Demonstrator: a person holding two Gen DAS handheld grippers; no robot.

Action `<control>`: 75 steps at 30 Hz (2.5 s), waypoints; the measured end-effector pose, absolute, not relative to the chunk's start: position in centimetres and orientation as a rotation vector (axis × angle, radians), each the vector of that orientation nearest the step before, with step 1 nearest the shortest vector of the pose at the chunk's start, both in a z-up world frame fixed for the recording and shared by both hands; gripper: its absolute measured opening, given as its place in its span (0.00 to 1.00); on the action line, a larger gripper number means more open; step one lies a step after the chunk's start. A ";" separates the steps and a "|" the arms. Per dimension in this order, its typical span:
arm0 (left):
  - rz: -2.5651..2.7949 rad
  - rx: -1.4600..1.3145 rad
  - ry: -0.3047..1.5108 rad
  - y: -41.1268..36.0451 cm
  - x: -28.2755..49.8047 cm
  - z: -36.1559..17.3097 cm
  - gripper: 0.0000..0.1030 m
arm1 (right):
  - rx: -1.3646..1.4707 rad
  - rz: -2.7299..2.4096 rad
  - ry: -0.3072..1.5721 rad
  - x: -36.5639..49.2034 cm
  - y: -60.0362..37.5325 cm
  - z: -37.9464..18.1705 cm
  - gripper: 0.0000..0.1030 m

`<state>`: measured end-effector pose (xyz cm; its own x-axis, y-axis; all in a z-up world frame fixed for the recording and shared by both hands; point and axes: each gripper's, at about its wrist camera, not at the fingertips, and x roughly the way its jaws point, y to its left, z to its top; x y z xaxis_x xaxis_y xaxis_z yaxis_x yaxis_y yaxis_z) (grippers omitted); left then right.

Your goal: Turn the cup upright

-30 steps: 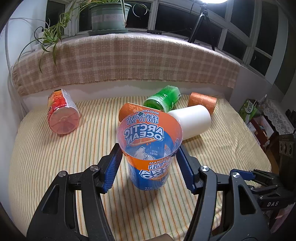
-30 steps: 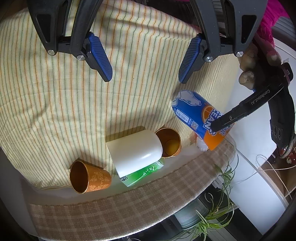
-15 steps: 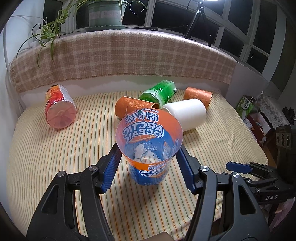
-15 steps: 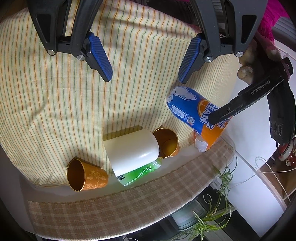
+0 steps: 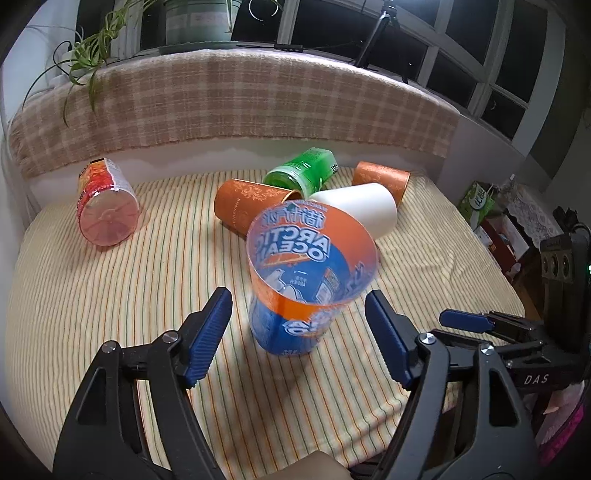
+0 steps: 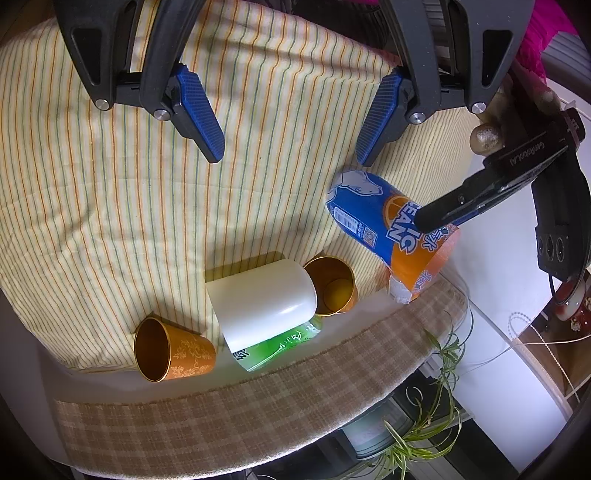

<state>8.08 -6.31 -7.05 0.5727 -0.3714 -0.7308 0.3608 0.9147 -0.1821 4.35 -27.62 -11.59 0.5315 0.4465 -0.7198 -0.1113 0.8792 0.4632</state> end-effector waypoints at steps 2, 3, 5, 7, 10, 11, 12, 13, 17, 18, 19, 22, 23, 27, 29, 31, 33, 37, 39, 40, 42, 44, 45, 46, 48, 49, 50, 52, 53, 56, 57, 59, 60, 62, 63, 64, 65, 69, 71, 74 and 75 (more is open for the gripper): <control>-0.429 -0.010 0.859 -6.2 7.8 -7.1 0.75 | 0.383 0.341 0.952 4.2 -27.6 -11.5 0.75; -0.428 -0.012 0.858 -6.1 7.6 -7.0 0.75 | 0.376 0.339 0.947 4.2 -27.5 -11.3 0.75; -0.424 -0.017 0.858 -5.7 7.3 -7.0 0.75 | 0.360 0.334 0.935 4.0 -27.4 -11.0 0.75; -0.416 -0.024 0.855 -5.2 6.9 -7.0 0.75 | 0.339 0.329 0.920 3.7 -27.2 -10.6 0.75; -0.407 -0.029 0.850 -4.6 6.3 -6.8 0.76 | 0.312 0.321 0.898 3.5 -26.8 -10.0 0.78; -0.404 -0.030 0.846 -4.4 6.1 -6.7 0.76 | 0.300 0.317 0.886 3.3 -26.6 -9.7 0.82; -0.397 -0.031 0.840 -4.1 5.8 -6.5 0.76 | 0.286 0.313 0.872 3.2 -26.4 -9.4 0.83; -0.388 -0.030 0.831 -3.9 5.6 -6.4 0.76 | 0.272 0.311 0.865 3.1 -26.3 -9.2 0.83; -0.339 -0.037 0.778 -2.9 4.4 -5.4 0.78 | 0.204 0.296 0.822 2.5 -25.4 -8.0 0.84; -0.329 -0.039 0.767 -2.7 4.2 -5.2 0.78 | 0.187 0.290 0.808 2.3 -25.1 -7.7 0.86; -0.310 -0.045 0.746 -2.4 3.9 -4.9 0.82 | 0.173 0.285 0.795 2.1 -25.0 -7.5 0.86; -0.269 -0.057 0.675 -1.6 2.8 -3.9 0.95 | 0.132 0.267 0.755 1.7 -24.4 -6.6 0.86; -0.253 -0.055 0.648 -1.5 2.5 -3.6 0.98 | 0.121 0.260 0.741 1.5 -24.3 -6.3 0.86; -0.184 -0.020 0.557 -1.2 1.4 -2.5 0.98 | 0.100 0.240 0.682 1.0 -24.0 -5.4 1.00; -0.162 -0.011 0.538 -1.1 1.1 -2.3 0.98 | 0.090 0.219 0.641 0.6 -24.0 -4.9 1.00; -0.145 -0.010 0.527 -0.9 0.9 -2.2 0.98 | 0.078 0.204 0.624 0.4 -24.0 -4.5 1.00; -0.137 -0.007 0.520 -0.8 0.7 -2.1 0.98 | 0.075 0.200 0.616 0.4 -24.0 -4.3 1.00; -0.117 0.018 0.500 -0.9 0.2 -2.0 0.98 | 0.083 0.194 0.613 0.6 -24.1 -4.3 1.00; -0.110 0.021 0.494 -0.9 0.1 -1.9 0.98 | 0.087 0.191 0.614 0.6 -24.2 -4.3 1.00; -0.108 0.021 0.493 -0.9 0.0 -1.8 0.98 | 0.088 0.189 0.614 0.5 -24.2 -4.3 1.00; -0.104 0.017 0.490 -0.8 -0.1 -1.7 0.98 | 0.091 0.185 0.614 0.6 -24.3 -4.3 1.00; -0.101 0.014 0.487 -0.7 -0.2 -1.6 0.98 | 0.091 0.184 0.613 0.6 -24.3 -4.3 1.00; -0.100 0.014 0.486 -0.7 -0.2 -1.5 0.98 | 0.091 0.183 0.612 0.5 -24.3 -4.3 1.00; -0.098 0.014 0.485 -0.6 -0.3 -1.5 0.98 | 0.090 0.182 0.612 0.6 -24.3 -4.4 1.00; -0.096 0.015 0.483 -0.6 -0.4 -1.4 0.98 | 0.091 0.181 0.612 0.6 -24.2 -4.3 1.00; -0.095 0.014 0.481 -0.6 -0.4 -1.3 0.98 | 0.091 0.182 0.612 0.6 -24.3 -4.4 1.00; -0.096 0.012 0.481 -0.6 -0.4 -1.3 0.98 | 0.092 0.181 0.612 0.6 -24.3 -4.4 1.00; -0.097 0.008 0.480 -0.5 -0.5 -1.2 0.98 | 0.092 0.180 0.613 0.6 -24.3 -4.4 1.00; -0.096 0.009 0.480 -0.5 -0.5 -1.2 0.98 | 0.093 0.179 0.613 0.6 -24.3 -4.3 1.00; -0.096 0.008 0.480 -0.5 -0.5 -1.2 0.98 | 0.095 0.174 0.615 0.7 -24.4 -4.4 1.00; -0.097 0.006 0.481 -0.4 -0.5 -1.1 0.98 | 0.096 0.173 0.615 0.7 -24.4 -4.4 1.00; -0.096 0.006 0.481 -0.5 -0.5 -1.1 0.98 | 0.097 0.171 0.617 0.7 -24.4 -4.4 1.00; -0.096 0.007 0.480 -0.5 -0.5 -1.1 0.98 | 0.096 0.170 0.617 0.7 -24.4 -4.4 1.00; -0.096 0.008 0.479 -0.5 -0.5 -1.1 0.98 | 0.096 0.169 0.618 0.7 -24.4 -4.4 1.00; -0.096 0.009 0.479 -0.5 -0.5 -1.1 0.98 | 0.096 0.169 0.619 0.7 -24.4 -4.5 1.00; -0.095 0.009 0.479 -0.5 -0.5 -1.1 0.98 | 0.096 0.169 0.620 0.7 -24.4 -4.5 1.00; -0.095 0.009 0.478 -0.4 -0.6 -1.0 0.98 | 0.096 0.169 0.622 0.8 -24.4 -4.5 1.00; -0.095 0.006 0.482 -0.4 -0.5 -1.0 0.98 | 0.099 0.169 0.628 0.9 -24.4 -4.6 1.00; -0.094 0.006 0.480 -0.4 -0.6 -1.0 0.98 | 0.100 0.168 0.629 0.9 -24.3 -4.7 1.00; -0.097 0.005 0.479 -0.4 -0.6 -1.0 0.98 | 0.099 0.165 0.629 0.9 -24.3 -4.7 1.00; -0.096 0.007 0.478 -0.4 -0.5 -1.1 0.98 | 0.099 0.164 0.630 0.9 -24.4 -4.7 1.00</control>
<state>-0.52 -0.40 -1.09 0.8833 -0.0910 -0.4599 0.0943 0.9954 -0.0159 0.94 -24.36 -4.75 0.7955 0.1827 -0.5777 -0.1228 0.9823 0.1416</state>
